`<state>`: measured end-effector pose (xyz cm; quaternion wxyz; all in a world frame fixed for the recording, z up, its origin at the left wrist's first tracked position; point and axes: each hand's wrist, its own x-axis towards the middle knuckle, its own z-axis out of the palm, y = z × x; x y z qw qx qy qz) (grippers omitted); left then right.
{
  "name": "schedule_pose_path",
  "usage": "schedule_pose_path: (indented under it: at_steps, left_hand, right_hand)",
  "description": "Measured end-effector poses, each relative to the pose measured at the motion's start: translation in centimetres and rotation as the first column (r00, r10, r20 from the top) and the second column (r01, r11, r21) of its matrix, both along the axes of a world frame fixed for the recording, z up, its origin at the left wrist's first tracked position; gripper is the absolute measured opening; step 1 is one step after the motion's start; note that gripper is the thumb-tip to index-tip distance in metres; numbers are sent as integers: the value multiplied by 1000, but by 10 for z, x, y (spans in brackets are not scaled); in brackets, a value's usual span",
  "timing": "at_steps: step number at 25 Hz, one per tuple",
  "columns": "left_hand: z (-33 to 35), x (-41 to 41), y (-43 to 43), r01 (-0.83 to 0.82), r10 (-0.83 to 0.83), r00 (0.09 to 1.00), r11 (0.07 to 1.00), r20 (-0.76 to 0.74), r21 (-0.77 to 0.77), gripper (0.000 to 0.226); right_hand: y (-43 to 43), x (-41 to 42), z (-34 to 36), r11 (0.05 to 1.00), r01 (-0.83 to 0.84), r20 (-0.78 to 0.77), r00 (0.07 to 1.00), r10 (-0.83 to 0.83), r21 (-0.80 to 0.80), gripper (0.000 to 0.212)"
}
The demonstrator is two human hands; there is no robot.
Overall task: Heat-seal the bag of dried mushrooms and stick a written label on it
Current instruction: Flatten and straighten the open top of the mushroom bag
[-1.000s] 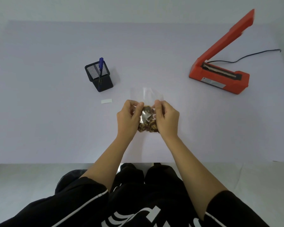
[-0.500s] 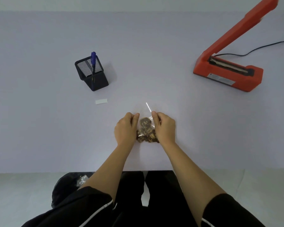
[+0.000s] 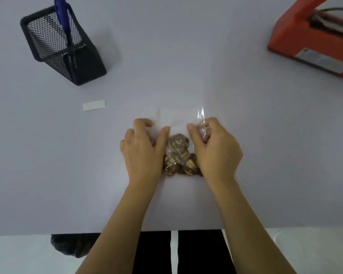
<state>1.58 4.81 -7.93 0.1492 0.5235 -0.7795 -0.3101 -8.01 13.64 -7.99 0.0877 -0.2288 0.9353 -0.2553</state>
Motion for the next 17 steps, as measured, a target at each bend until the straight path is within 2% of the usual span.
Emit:
schedule_pose_path:
  at_steps: [2, 3, 5, 6, 9, 13, 17]
  left_hand:
    - [3, -1, -3, -19, 19, 1000, 1000, -11, -23, 36]
    - [3, -2, -3, 27, -26, 1000, 996, 15, -85, 32]
    - [3, -5, -3, 215, -198, 975, 954, 99, -209, 15]
    - [3, -7, -5, 287, -266, 956, 932, 121, -222, 9]
    - [10, -9, -10, 315, -303, 947, 940, 105, -131, 10]
    - [19, -13, -14, 276, -273, 951, 961, 145, -6, 17]
    - [26, -17, -21, 242, -267, 938, 961, 222, 134, 21]
  right_hand:
    - [-2, 1, 1, 1000, 0, -20, 1000, 0, -24, 33]
    - [-3, 2, 1, 999, -10, -47, 999, 7, -50, 34]
    - [-7, 3, 2, 996, -72, -125, 990, 66, -43, 32]
    - [-9, 3, 1, 991, -132, -165, 978, 130, -2, 27]
    - [-10, -2, 2, 957, -274, -174, 942, 286, 92, 13]
    - [-10, -11, 9, 960, -274, -71, 958, 278, 62, 21]
    - [-10, -18, 11, 961, -277, 102, 956, 274, 18, 24]
